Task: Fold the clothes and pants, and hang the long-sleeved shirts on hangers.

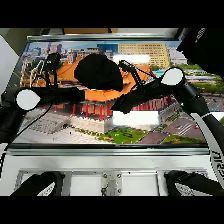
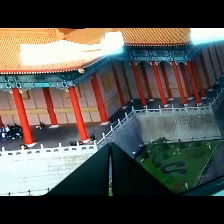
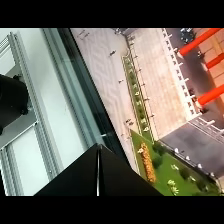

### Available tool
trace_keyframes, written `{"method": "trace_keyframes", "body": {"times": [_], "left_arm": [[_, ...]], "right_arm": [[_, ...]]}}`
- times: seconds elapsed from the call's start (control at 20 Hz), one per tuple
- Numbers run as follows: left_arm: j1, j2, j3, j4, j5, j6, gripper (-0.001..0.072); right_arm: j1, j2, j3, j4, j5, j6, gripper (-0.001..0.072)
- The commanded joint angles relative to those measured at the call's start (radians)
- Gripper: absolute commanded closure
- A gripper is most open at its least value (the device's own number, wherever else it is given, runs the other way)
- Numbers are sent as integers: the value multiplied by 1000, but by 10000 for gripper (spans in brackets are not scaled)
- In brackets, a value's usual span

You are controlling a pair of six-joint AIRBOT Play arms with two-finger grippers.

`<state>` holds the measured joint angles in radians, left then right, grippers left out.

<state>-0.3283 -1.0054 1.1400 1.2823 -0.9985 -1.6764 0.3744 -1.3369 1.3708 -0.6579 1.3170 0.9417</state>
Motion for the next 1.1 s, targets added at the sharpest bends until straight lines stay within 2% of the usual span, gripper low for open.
{"method": "trace_keyframes", "body": {"times": [0.0, 0.45, 0.7, 0.75, 0.8, 0.85, 1.05], "left_arm": [[0, 0, 0, 0, 0, 0, 695], [0, 0, 0, 0, 3, 0, 695], [0, -1, 0, 0, 121, -15, 693], [0, -2, 0, 1, 156, -14, 534], [0, -9, 0, 2, 199, -13, 74], [5, -29, 6, 1, 261, -15, 24], [38, -288, 177, 1, 285, -16, 20]], "right_arm": [[1, -1, 0, 0, 0, 0, 696], [1, -1, 0, 0, 0, 0, 696], [1, -1, 0, 0, 0, 0, 696], [1, -1, 0, 0, 0, 0, 696], [1, -1, 0, 0, 0, 0, 697], [1, -1, 0, 0, 0, 0, 696], [1, -1, 0, 0, 0, 0, 696]]}}
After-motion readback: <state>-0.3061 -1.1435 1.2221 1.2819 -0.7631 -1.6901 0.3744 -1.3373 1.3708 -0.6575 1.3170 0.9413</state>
